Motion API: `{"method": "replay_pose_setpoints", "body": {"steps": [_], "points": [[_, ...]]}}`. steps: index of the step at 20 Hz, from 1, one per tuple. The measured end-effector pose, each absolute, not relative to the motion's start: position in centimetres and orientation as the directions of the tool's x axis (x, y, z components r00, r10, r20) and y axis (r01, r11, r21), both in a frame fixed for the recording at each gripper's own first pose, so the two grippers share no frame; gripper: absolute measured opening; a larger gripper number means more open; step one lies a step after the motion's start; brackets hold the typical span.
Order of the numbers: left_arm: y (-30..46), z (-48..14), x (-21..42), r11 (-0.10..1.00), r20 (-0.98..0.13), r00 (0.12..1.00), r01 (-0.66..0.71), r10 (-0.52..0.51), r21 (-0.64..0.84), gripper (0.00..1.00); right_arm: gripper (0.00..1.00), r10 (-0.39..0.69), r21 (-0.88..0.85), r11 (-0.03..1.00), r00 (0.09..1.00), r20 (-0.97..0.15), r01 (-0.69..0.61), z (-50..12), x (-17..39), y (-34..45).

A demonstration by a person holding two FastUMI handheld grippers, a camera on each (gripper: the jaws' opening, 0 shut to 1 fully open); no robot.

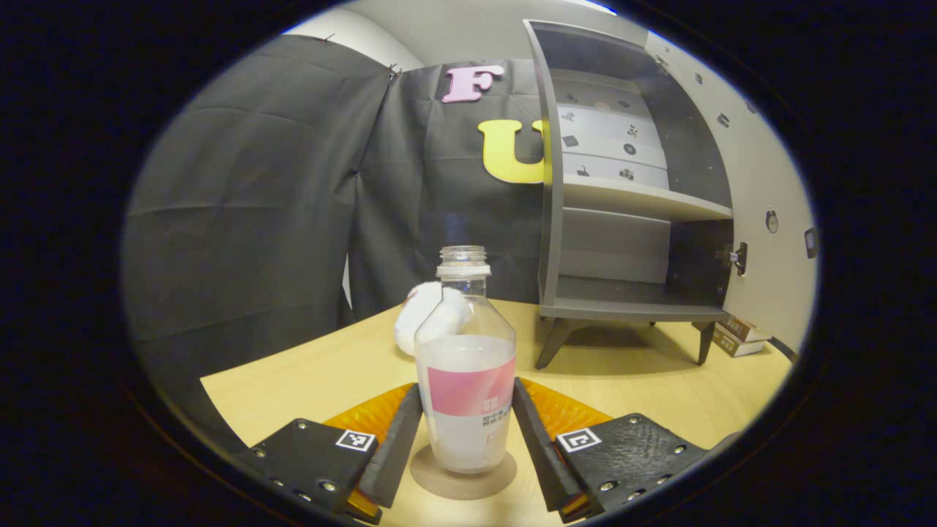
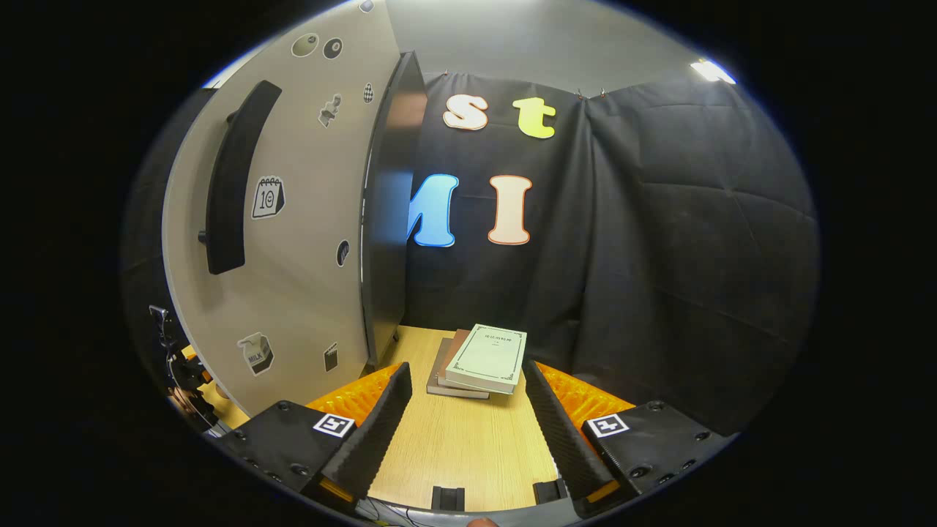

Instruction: Open the cabinet door with the right hand, grasp the bottle in the cabinet with the left hand and place it on the coaster, then close the cabinet door with the right hand.

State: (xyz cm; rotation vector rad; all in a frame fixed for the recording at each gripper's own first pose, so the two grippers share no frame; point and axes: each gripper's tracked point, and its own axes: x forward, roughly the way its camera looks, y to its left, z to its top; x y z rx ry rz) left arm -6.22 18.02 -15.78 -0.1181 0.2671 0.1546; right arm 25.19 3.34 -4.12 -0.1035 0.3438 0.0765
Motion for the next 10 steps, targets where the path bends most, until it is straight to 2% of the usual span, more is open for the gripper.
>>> {"method": "replay_pose_setpoints", "body": {"steps": [6,9,10], "points": [[17.9,-16.4,-6.7,0.975,-0.289,0.944,-0.198,0.162,-0.101,0.72,0.99,0.072,-0.087,0.99,0.938,-0.339,-0.108,-3.9,25.1,4.2],[17.9,-16.6,-7.5,0.982,-0.323,0.935,-0.177,0.148,-0.062,0.76,0.97,0.076,-0.091,0.989,0.937,-0.34,-0.114,-4.1,25.0,4.3],[18.5,-16.6,-7.5,0.982,-0.328,0.931,-0.184,0.162,-0.04,0.72,0.99,0.078,-0.088,0.99,0.937,-0.341,-0.115,-4.1,25.0,4.3]]}}
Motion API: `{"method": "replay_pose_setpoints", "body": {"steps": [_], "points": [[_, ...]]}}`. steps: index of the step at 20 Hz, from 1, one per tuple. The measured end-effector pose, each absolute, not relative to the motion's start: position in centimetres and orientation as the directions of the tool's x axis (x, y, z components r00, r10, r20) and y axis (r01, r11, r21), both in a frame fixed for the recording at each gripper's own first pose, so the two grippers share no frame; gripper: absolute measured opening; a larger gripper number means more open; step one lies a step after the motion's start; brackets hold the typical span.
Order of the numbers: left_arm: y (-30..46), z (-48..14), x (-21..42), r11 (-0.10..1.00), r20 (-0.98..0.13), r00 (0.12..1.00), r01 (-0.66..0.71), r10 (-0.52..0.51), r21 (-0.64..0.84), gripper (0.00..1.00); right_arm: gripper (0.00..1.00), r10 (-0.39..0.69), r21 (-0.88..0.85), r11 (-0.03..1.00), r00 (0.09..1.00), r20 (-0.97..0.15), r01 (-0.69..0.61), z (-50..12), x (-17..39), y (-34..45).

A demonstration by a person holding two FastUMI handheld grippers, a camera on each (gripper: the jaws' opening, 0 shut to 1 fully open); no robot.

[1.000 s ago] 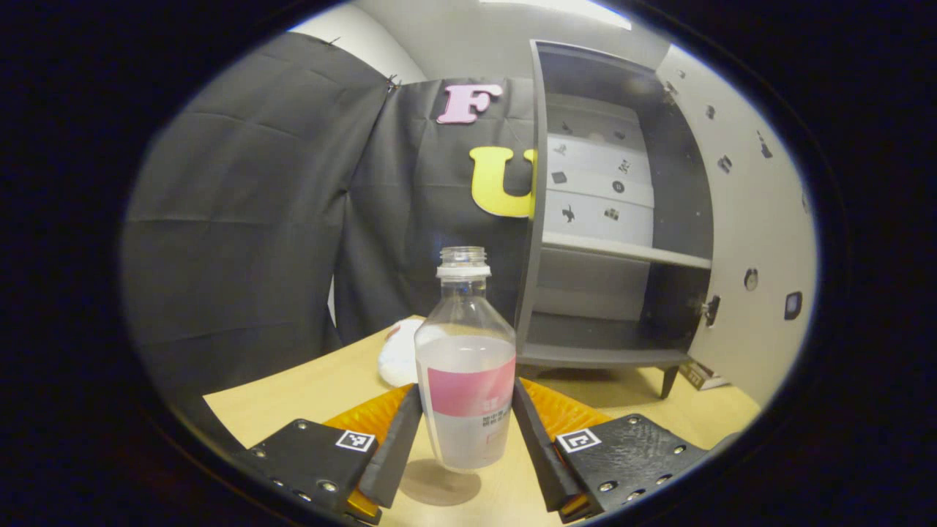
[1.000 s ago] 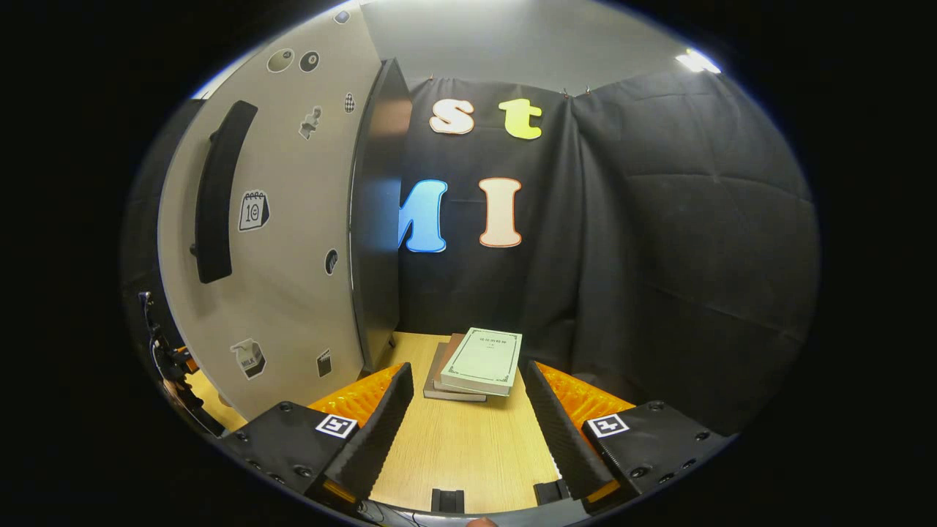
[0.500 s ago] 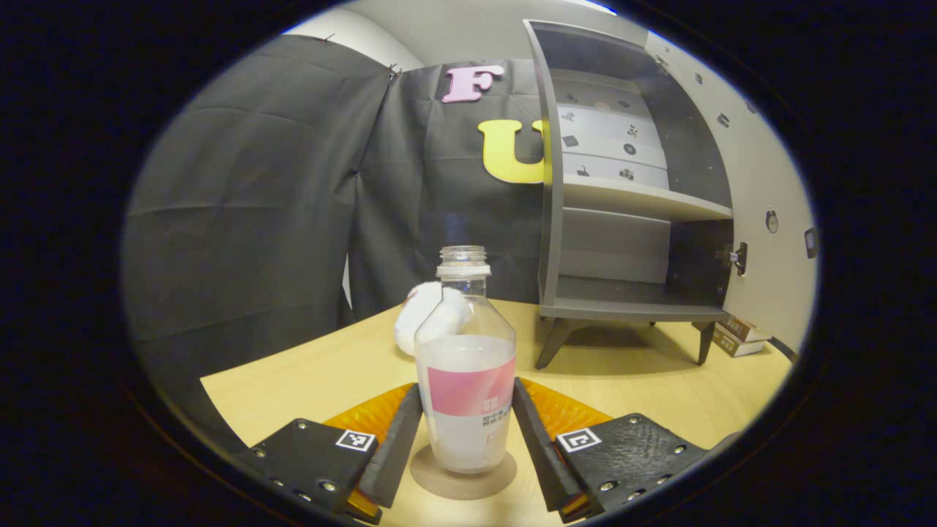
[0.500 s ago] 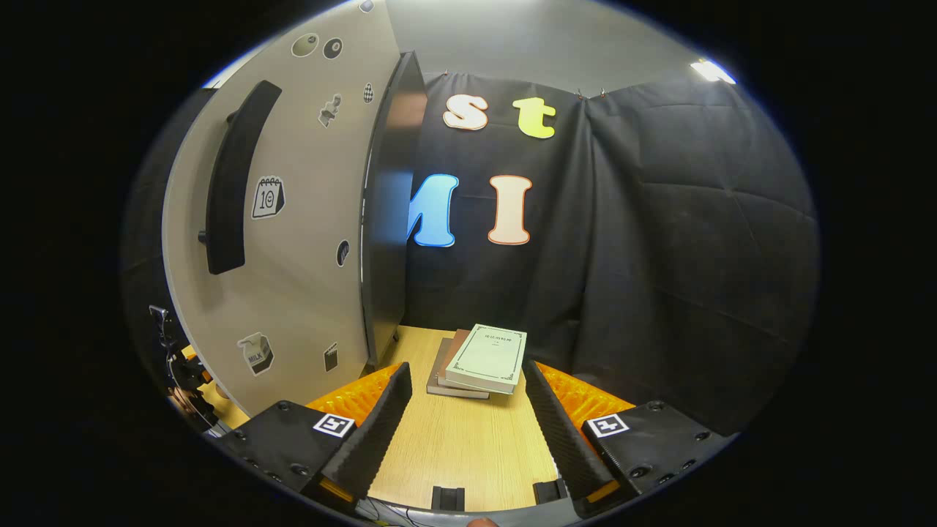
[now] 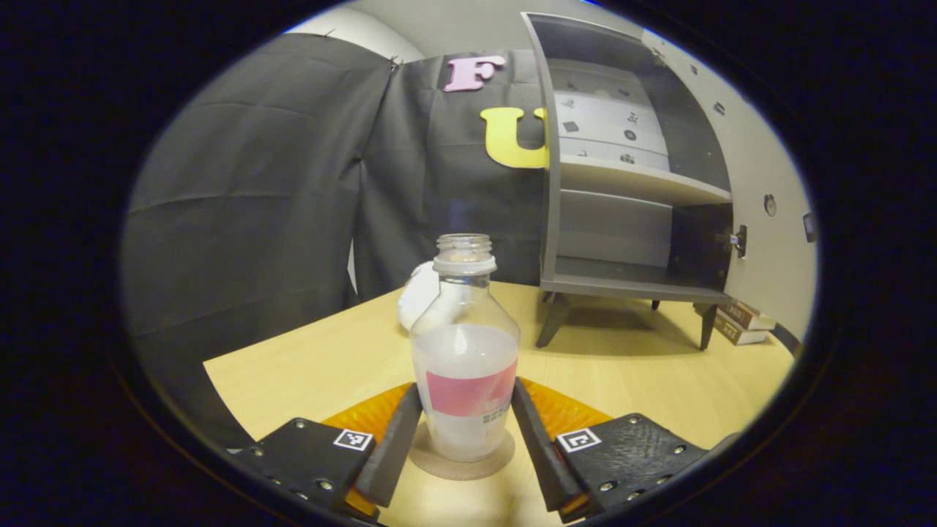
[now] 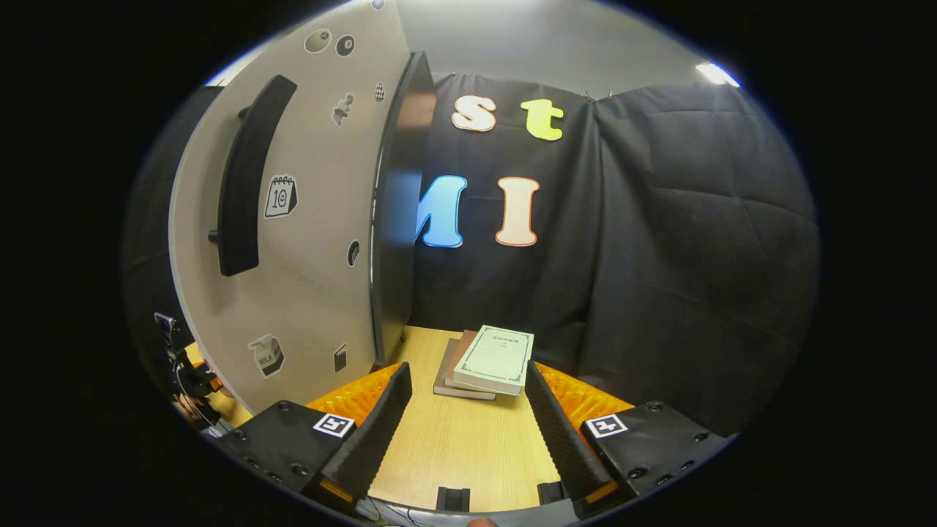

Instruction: Open the cabinet door with the right hand, grasp the bottle in the cabinet with the left hand and place it on the coaster, then close the cabinet door with the right hand.

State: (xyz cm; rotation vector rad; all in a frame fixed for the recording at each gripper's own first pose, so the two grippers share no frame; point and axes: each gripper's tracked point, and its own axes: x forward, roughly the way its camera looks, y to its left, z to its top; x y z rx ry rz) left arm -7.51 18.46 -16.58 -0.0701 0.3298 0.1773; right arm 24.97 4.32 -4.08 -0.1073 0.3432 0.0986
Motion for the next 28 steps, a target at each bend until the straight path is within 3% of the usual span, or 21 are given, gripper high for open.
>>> {"method": "replay_pose_setpoints", "body": {"steps": [2,8,14,20,28], "points": [[18.7,-16.1,-7.5,0.982,-0.322,0.931,-0.188,0.17,-0.026,0.81,0.99,0.089,-0.073,0.99,0.936,-0.34,-0.121,-4.1,24.8,4.3],[18.8,-13.5,-6.5,0.983,-0.246,0.953,-0.182,0.174,-0.014,0.79,0.99,0.106,-0.046,0.991,0.946,-0.307,-0.126,-3.0,24.7,3.8],[17.8,-9.6,-6.4,0.992,-0.196,0.973,-0.124,0.121,-0.004,0.79,0.98,0.214,-0.006,0.975,0.95,-0.225,-0.221,0.2,25.0,5.4],[15.5,-5.2,-5.4,1.0,-0.073,0.997,-0.016,0.014,-0.026,0.79,0.97,0.339,0.065,0.941,0.93,-0.145,-0.333,3.8,25.4,8.9],[14.9,-3.2,-5.2,0.998,-0.009,0.998,0.06,-0.06,-0.018,0.81,0.98,0.368,0.182,0.921,0.923,-0.108,-0.346,6.1,25.7,12.9]]}}
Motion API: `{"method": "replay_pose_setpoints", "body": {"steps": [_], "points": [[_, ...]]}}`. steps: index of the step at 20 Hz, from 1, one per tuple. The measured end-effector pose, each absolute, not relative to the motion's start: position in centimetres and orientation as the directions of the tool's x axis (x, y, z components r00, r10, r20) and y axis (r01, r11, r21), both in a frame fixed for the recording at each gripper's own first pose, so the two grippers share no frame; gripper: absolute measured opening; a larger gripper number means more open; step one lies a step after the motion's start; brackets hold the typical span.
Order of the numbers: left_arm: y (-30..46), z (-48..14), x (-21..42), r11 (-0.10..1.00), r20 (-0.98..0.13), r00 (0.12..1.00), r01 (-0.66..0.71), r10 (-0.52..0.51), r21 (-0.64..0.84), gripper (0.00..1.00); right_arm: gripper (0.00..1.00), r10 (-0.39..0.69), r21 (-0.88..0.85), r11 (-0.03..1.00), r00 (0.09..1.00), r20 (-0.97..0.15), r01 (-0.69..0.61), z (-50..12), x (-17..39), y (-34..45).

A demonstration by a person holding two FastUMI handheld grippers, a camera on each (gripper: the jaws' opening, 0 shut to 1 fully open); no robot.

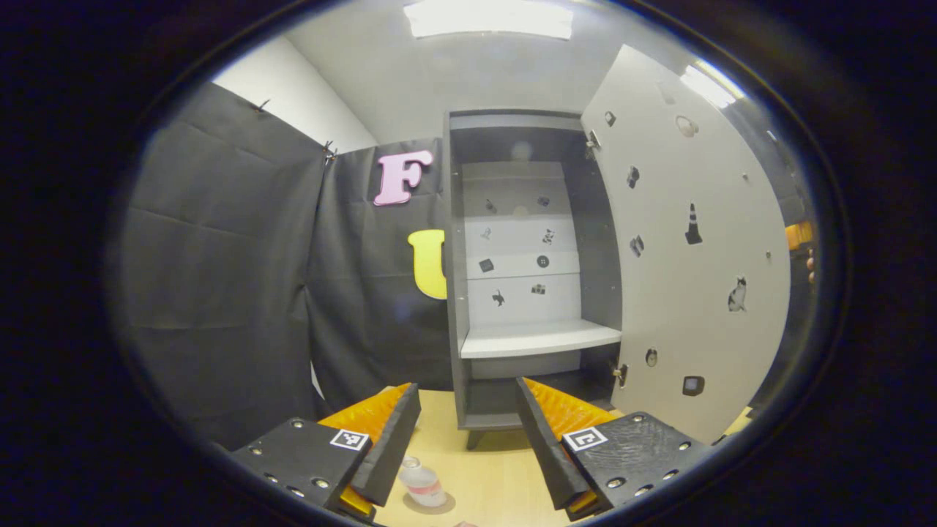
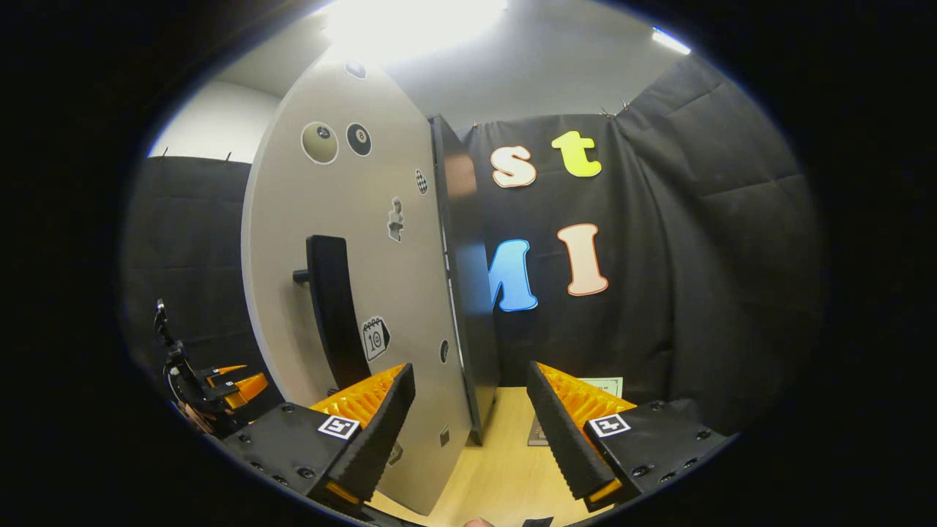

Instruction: Open the cabinet door with the right hand, grasp the bottle in the cabinet with the left hand and place it on the coaster, then close the cabinet door with the right hand.

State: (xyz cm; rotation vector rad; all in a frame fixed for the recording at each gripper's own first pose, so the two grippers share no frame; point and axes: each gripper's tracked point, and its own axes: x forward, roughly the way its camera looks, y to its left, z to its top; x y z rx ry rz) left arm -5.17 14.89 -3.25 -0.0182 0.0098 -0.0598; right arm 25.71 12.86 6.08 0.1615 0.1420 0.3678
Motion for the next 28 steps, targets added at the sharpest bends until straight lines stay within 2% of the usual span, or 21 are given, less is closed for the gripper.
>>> {"method": "replay_pose_setpoints", "body": {"steps": [1,2,5,6,7,8,16,21,22,28], "points": [[15.2,-3.5,-5.3,0.998,-0.019,0.998,0.056,-0.056,-0.019,0.79,0.91,0.356,0.174,0.926,0.928,-0.107,-0.335,6.2,25.6,12.9],[15.6,-3.6,-5.4,0.999,-0.023,0.998,0.05,-0.051,-0.02,0.79,0.95,0.342,0.16,0.933,0.933,-0.11,-0.323,6.3,25.5,13.1],[16.1,-4.2,-5.6,0.998,-0.046,0.998,0.048,-0.05,-0.043,0.79,0.97,0.31,0.096,0.949,0.943,-0.119,-0.3,6.7,25.2,14.2],[16.2,-4.2,-5.6,0.997,-0.048,0.997,0.051,-0.053,-0.05,0.81,0.9,0.305,0.068,0.952,0.944,-0.122,-0.299,6.8,25.1,14.8],[16.4,-4.3,-5.6,0.997,-0.048,0.997,0.05,-0.052,-0.055,0.81,0.97,0.301,0.043,0.953,0.946,-0.119,-0.298,7.1,24.8,15.6],[16.6,-4.2,-5.6,0.997,-0.047,0.997,0.05,-0.053,-0.06,0.81,0.97,0.303,0.024,0.953,0.946,-0.118,-0.302,7.3,24.6,16.4],[18.2,-3.5,-4.9,0.997,-0.003,0.999,0.054,-0.054,-0.049,0.79,0.96,0.326,0.053,0.945,0.936,-0.129,-0.322,6.9,25.3,21.8],[18.5,-3.5,-5.0,0.997,0.005,0.999,0.049,-0.049,-0.064,0.79,0.96,0.379,0.075,0.925,0.916,-0.131,-0.372,6.6,25.7,25.0],[18.6,-3.6,-5.0,0.997,0.002,0.999,0.047,-0.047,-0.069,0.81,0.96,0.388,0.08,0.921,0.912,-0.13,-0.381,6.5,26.1,25.7],[19.2,-3.9,-5.5,0.997,-0.006,0.999,0.039,-0.039,-0.063,0.79,0.96,0.401,0.074,0.916,0.906,-0.132,-0.395,5.2,28.6,29.9]]}}
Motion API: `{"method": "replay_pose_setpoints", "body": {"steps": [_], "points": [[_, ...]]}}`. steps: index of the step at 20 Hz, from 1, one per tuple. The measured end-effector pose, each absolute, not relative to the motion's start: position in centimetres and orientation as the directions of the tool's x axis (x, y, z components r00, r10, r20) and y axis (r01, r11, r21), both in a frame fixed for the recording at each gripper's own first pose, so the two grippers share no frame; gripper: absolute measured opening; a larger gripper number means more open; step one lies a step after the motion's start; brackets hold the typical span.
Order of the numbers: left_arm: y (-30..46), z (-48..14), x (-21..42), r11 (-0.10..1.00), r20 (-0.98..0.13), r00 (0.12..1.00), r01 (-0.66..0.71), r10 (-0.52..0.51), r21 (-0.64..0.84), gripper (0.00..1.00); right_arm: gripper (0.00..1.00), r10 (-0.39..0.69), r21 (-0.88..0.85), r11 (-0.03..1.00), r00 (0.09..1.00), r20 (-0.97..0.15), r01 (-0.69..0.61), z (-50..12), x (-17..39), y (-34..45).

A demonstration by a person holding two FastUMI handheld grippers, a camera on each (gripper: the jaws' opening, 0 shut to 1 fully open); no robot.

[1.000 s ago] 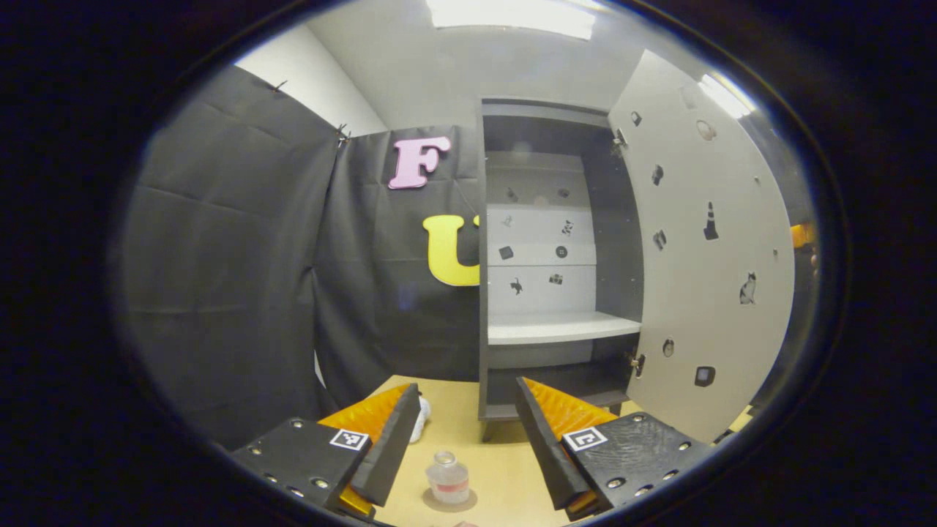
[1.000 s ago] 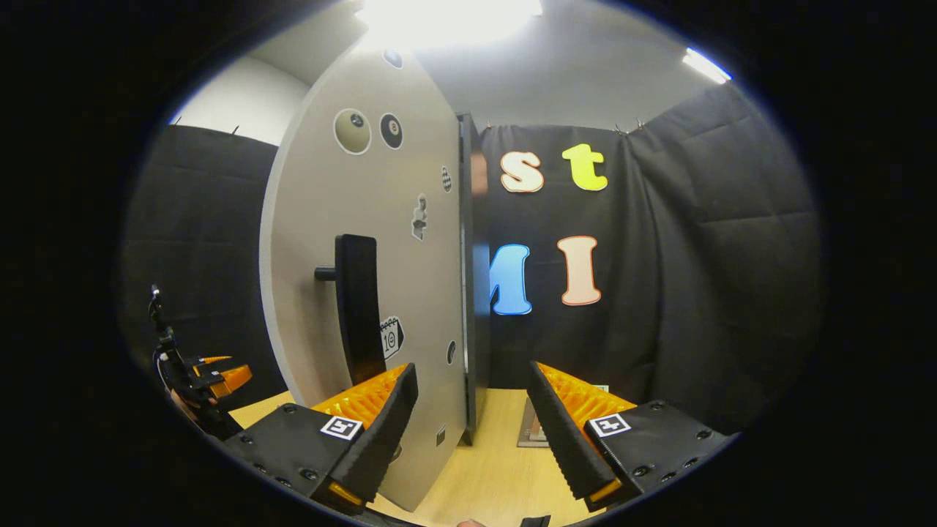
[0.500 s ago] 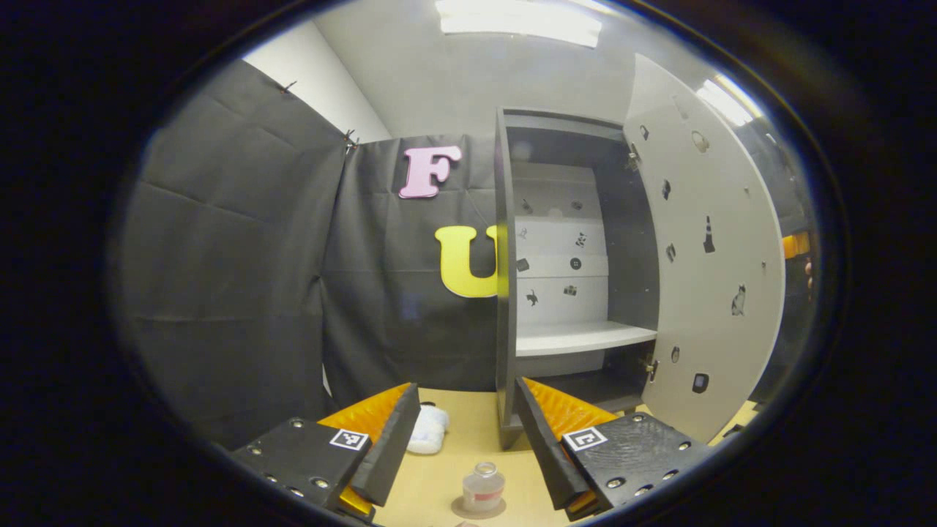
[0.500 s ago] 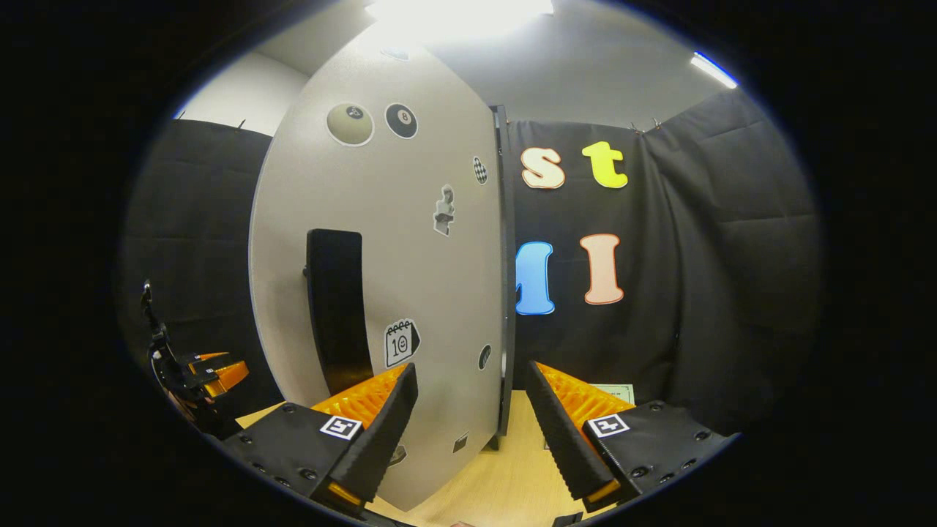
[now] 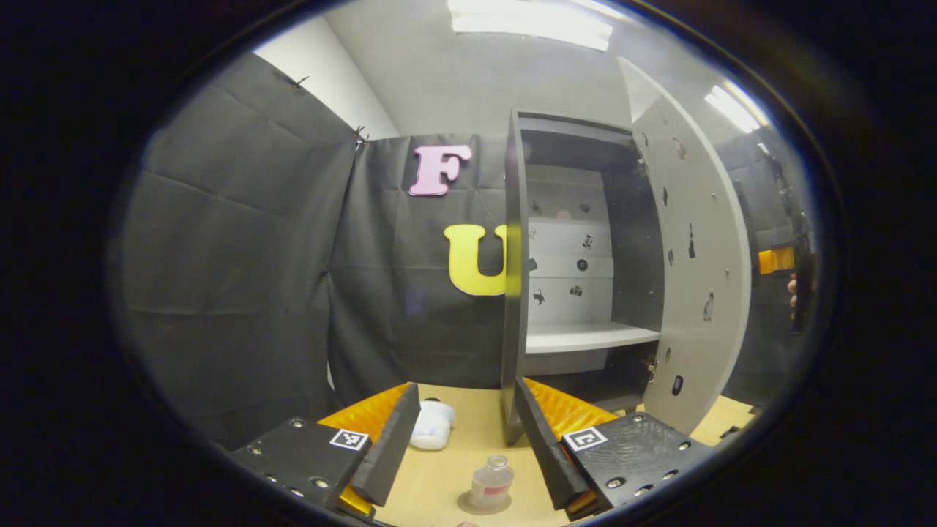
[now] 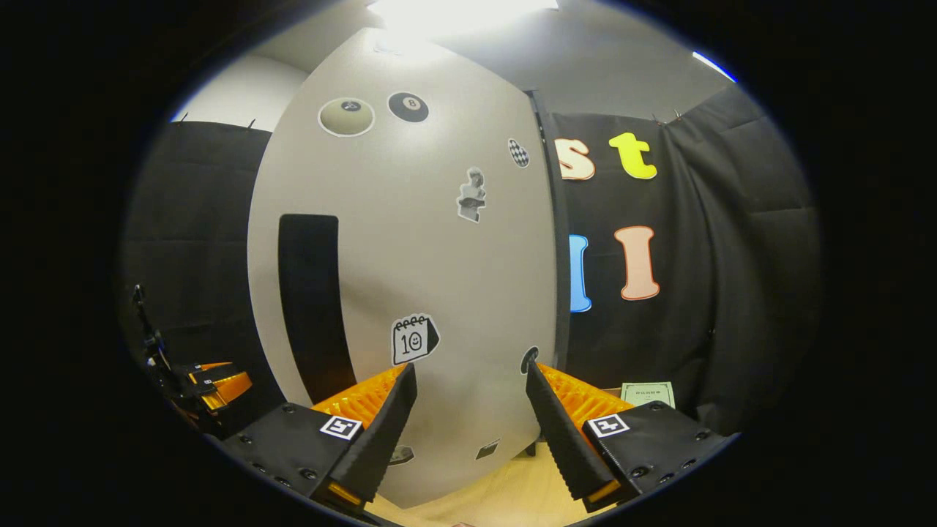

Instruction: Open the cabinet door with the right hand, grasp the bottle in the cabinet with the left hand and place it on the coaster, then close the cabinet door with the right hand.

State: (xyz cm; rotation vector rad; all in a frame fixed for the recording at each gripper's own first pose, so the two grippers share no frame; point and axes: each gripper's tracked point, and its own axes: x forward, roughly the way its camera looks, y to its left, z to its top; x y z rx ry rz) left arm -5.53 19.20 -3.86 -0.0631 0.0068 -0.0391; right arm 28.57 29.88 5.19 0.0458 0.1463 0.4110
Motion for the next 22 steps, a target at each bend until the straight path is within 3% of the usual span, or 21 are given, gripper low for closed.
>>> {"method": "replay_pose_setpoints", "body": {"steps": [7,15,22], "points": [[20.1,-4.5,-6.2,0.996,-0.027,1.0,-0.001,-0.002,-0.089,0.81,0.96,0.373,0.112,0.925,0.922,-0.1,-0.362,4.6,32.1,35.1],[22.9,-5.1,-6.9,0.989,-0.061,0.992,-0.115,0.11,-0.093,0.79,0.96,0.326,0.124,0.942,0.94,-0.102,-0.313,3.3,36.4,39.9],[23.3,-5.5,-7.3,0.988,-0.089,0.988,-0.13,0.123,-0.088,0.79,0.96,0.286,0.112,0.955,0.954,-0.09,-0.275,3.1,36.4,40.6]]}}
